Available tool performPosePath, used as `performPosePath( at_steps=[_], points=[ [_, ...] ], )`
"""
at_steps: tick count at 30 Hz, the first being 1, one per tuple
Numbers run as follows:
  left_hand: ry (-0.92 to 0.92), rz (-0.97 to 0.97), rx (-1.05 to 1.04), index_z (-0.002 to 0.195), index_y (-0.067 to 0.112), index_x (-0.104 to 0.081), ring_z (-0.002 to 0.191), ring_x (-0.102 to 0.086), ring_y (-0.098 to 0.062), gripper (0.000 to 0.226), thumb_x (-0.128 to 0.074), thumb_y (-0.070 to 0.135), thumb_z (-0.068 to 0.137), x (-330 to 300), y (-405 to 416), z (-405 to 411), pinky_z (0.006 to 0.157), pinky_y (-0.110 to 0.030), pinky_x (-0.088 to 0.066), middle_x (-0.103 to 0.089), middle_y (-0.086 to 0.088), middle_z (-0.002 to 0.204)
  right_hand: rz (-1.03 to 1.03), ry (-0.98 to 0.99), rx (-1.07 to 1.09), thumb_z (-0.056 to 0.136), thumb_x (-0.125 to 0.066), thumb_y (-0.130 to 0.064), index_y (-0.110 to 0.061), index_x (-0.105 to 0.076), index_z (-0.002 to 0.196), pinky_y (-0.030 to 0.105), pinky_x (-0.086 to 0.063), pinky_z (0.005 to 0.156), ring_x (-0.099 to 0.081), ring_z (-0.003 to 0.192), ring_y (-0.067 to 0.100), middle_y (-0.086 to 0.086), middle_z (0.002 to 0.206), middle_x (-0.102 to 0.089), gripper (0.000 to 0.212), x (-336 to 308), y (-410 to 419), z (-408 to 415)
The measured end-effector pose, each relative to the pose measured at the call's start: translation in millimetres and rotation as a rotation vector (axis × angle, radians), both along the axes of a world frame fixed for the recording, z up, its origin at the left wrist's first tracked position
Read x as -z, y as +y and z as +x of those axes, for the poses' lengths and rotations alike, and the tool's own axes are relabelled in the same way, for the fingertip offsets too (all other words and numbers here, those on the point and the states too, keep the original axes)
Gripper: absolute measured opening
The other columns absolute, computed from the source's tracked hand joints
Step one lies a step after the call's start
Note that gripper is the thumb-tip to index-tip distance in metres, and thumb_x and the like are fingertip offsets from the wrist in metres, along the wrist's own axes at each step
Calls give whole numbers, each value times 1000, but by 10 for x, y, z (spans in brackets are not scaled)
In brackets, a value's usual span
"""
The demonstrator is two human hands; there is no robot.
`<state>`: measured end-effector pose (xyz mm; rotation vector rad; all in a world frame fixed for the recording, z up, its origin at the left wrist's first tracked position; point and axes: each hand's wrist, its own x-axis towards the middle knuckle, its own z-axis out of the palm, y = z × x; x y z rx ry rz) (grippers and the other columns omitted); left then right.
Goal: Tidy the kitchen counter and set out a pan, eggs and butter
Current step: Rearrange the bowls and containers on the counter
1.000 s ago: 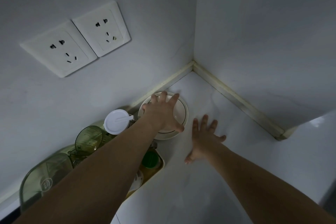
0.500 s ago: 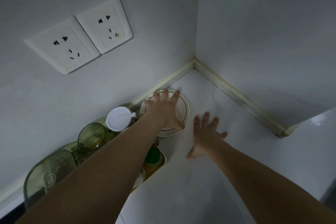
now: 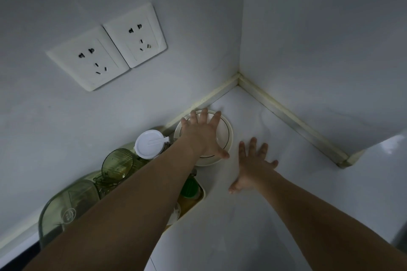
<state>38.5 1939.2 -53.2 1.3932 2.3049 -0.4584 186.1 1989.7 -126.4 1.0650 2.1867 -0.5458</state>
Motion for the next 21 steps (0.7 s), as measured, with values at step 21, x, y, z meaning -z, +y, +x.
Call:
performPosePath(
  at_steps=[21],
  points=[
    [404,446,-96,154,21,-9,148,1,-29,73,-43,49,96,-1467,-1319,51,121,-45,3,-6,-8,160,482,809,6,94,-45,-49,-9,-12,152,47,-8,119,-8,147,32,15,160,-10,78,-1377,-381,-298]
  ],
)
